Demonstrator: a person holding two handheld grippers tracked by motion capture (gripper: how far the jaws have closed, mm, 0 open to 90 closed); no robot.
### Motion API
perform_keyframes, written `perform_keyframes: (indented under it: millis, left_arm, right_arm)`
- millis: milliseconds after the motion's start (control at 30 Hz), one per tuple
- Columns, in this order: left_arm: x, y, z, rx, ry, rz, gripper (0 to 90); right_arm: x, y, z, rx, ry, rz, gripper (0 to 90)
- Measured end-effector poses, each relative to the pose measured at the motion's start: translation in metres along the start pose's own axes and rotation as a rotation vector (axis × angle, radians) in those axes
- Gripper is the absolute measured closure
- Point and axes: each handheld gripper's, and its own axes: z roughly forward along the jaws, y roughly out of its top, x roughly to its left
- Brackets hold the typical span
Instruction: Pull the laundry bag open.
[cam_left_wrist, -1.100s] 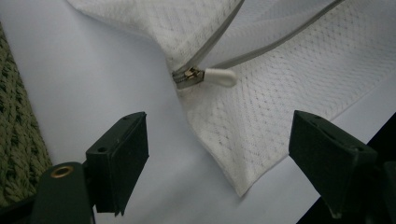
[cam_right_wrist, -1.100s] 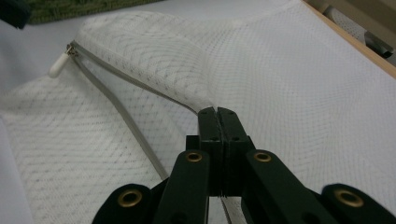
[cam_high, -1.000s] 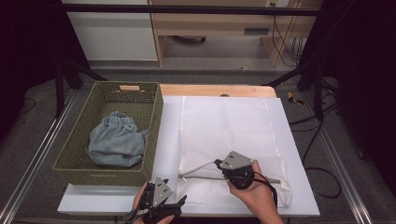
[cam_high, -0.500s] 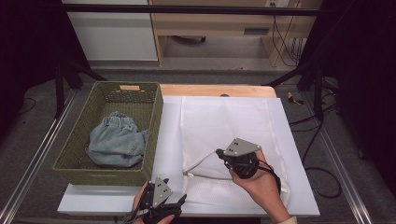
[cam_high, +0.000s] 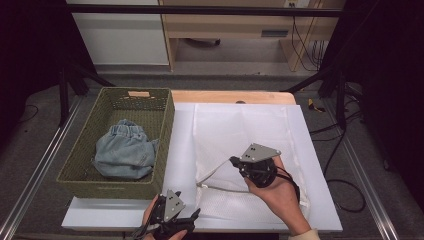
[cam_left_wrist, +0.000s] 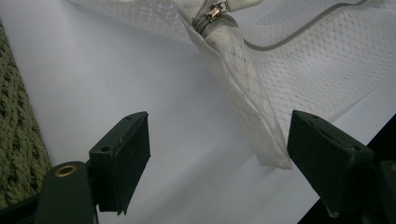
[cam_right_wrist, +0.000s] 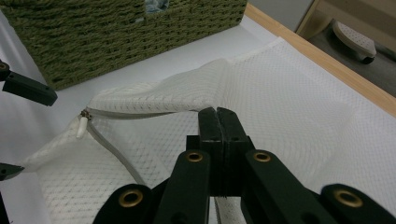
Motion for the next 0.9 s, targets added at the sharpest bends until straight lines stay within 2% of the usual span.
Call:
perform_keyframes:
  millis: [233, 600, 733, 800, 900]
  left_arm:
    - [0.001, 0.000, 0.000, 0.009, -0.006, -0.006, 20.5]
    - [0.001, 0.004, 0.000, 0.012, -0.013, -0.017, 19.2]
    - [0.001, 0.012, -0.001, 0.009, -0.029, -0.017, 16.9]
    - [0.001, 0.020, -0.001, -0.002, -0.048, -0.013, 14.3]
    - [0.002, 0.028, 0.000, -0.009, -0.052, -0.001, 11.0]
  right_arm:
    - [-0.005, 0.005, -0.002, -0.009, 0.017, 0.012, 90.0]
    - [-0.014, 0.018, -0.009, -0.007, 0.017, -0.003, 90.0]
    - [-0.020, 0.020, -0.009, -0.006, 0.025, -0.001, 90.0]
    - [-0.023, 0.018, -0.008, -0.005, 0.045, 0.007, 90.0]
    - [-0.027, 0.015, -0.006, -0.003, 0.063, 0.013, 90.0]
